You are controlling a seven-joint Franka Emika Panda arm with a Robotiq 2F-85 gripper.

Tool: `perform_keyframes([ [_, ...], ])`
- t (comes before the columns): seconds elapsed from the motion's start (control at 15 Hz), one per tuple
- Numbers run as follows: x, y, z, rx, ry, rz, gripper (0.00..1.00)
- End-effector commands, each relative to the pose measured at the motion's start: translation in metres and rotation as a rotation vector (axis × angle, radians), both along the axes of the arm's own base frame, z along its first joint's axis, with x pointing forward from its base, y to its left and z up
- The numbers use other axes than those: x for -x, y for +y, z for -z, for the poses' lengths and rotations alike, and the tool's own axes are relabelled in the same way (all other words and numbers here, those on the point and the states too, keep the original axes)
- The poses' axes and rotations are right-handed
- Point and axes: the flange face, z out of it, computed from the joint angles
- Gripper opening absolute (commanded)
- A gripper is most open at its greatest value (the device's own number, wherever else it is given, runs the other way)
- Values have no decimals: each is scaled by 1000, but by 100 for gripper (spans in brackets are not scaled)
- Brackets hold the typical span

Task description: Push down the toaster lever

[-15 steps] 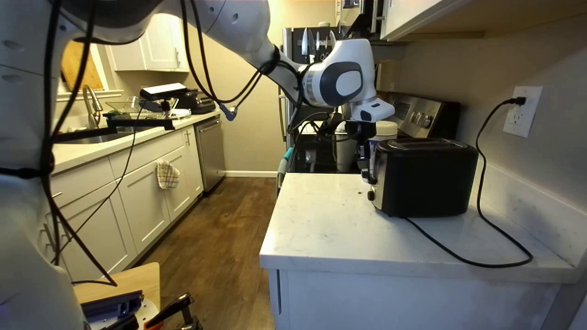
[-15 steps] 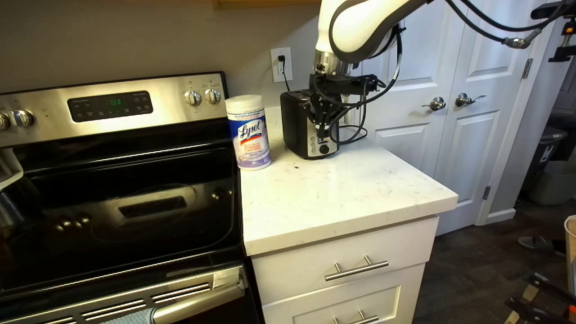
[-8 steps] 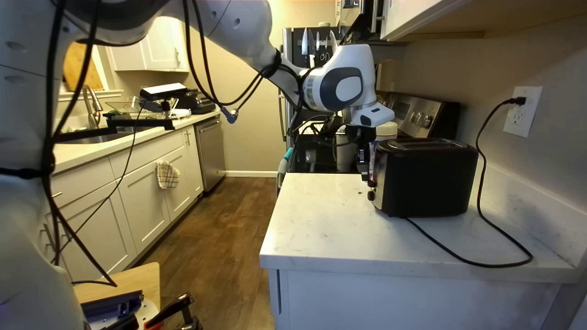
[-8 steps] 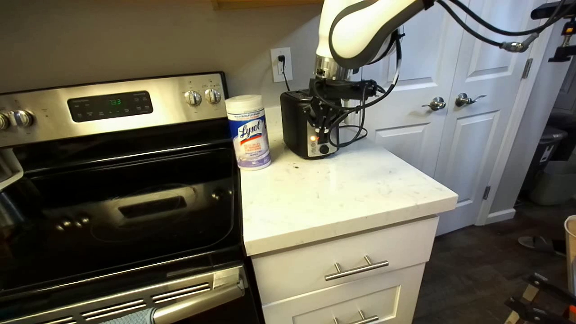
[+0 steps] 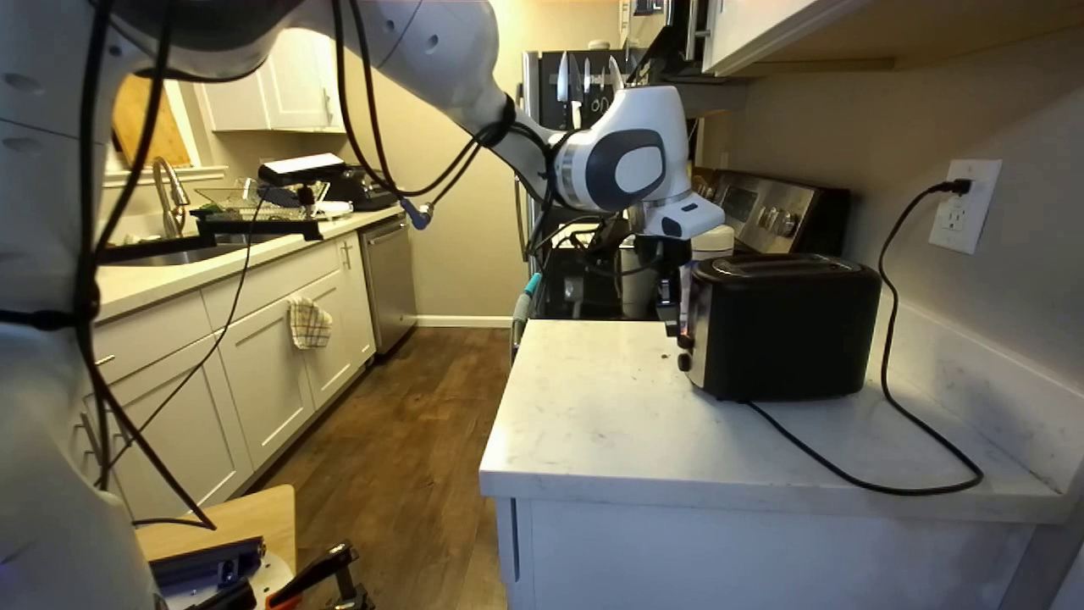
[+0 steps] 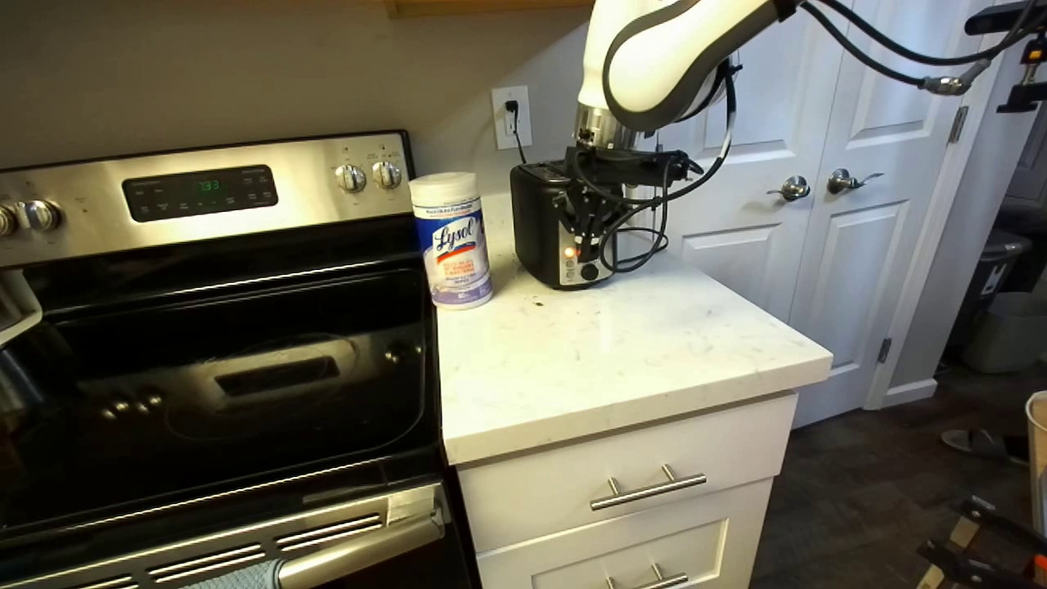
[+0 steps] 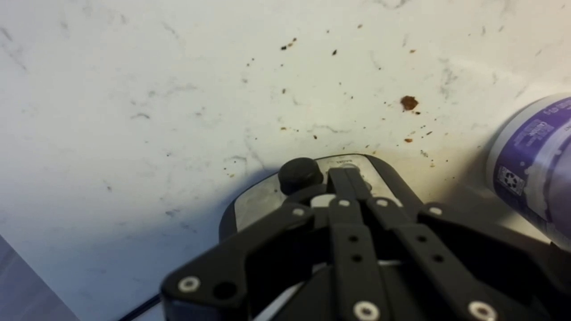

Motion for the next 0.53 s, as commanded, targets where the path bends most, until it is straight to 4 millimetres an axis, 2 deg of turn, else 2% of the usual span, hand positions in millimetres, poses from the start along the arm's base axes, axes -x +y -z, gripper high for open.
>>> perform_keyframes([
  [0.0, 20, 0, -8, 16, -13, 3, 0],
  [0.2, 45, 11, -46, 23, -35, -37, 0],
  [0.47, 88, 46, -84, -63, 6, -128, 0],
])
